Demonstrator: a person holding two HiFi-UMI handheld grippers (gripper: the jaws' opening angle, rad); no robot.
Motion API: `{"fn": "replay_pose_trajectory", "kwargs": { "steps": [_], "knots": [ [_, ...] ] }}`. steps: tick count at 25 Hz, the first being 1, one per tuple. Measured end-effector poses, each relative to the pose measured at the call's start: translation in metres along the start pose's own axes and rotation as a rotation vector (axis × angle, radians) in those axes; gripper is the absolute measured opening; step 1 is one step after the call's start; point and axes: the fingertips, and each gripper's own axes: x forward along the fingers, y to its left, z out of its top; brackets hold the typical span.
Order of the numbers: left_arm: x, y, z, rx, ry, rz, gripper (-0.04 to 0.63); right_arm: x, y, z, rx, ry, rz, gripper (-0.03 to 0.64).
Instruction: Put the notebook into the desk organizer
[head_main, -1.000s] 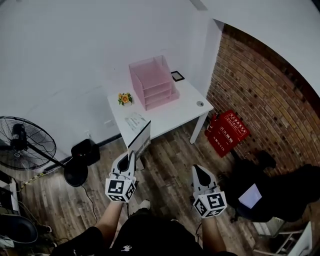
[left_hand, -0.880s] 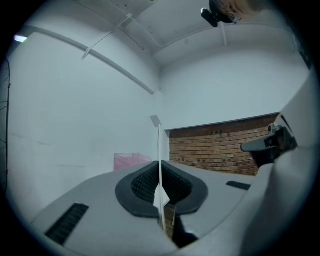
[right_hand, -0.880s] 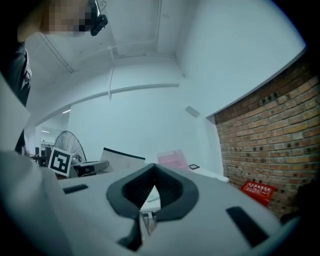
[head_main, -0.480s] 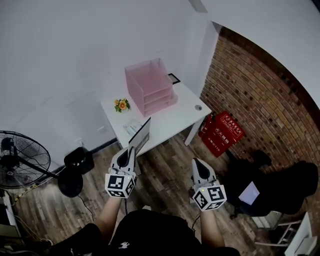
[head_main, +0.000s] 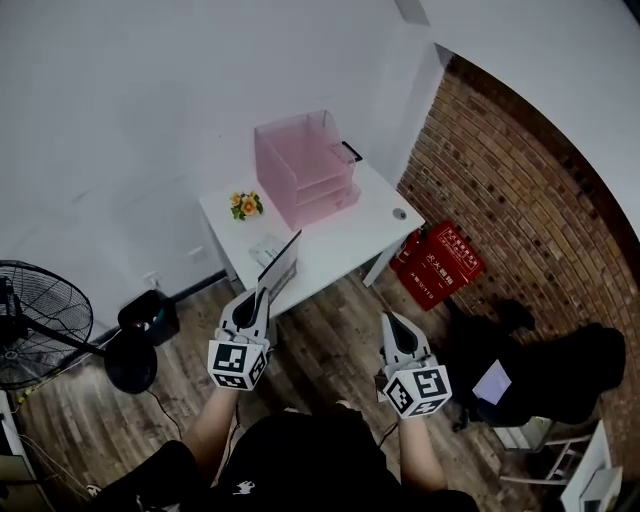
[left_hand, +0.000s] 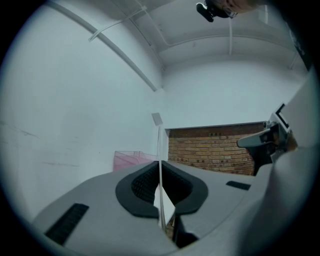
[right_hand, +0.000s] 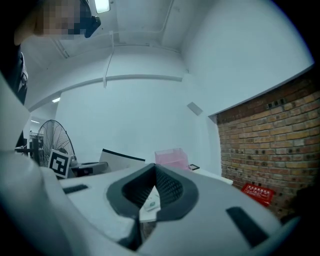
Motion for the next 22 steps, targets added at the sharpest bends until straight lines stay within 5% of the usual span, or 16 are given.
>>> {"fn": "replay_pose_trajectory", "kwargs": {
  "steps": [13,22],
  "knots": [
    [0.026,0.007,-0.019,0.016,0.038,0.036,0.011,0.047,-0.024,-0.009,0.031,0.008,0.059,0.002],
    [0.112,-0.021,-0.031,0.096,0.083,0.063,0.011,0.094,-0.104,-0.008,0.075,0.015,0.109,0.002]
  ]
}}
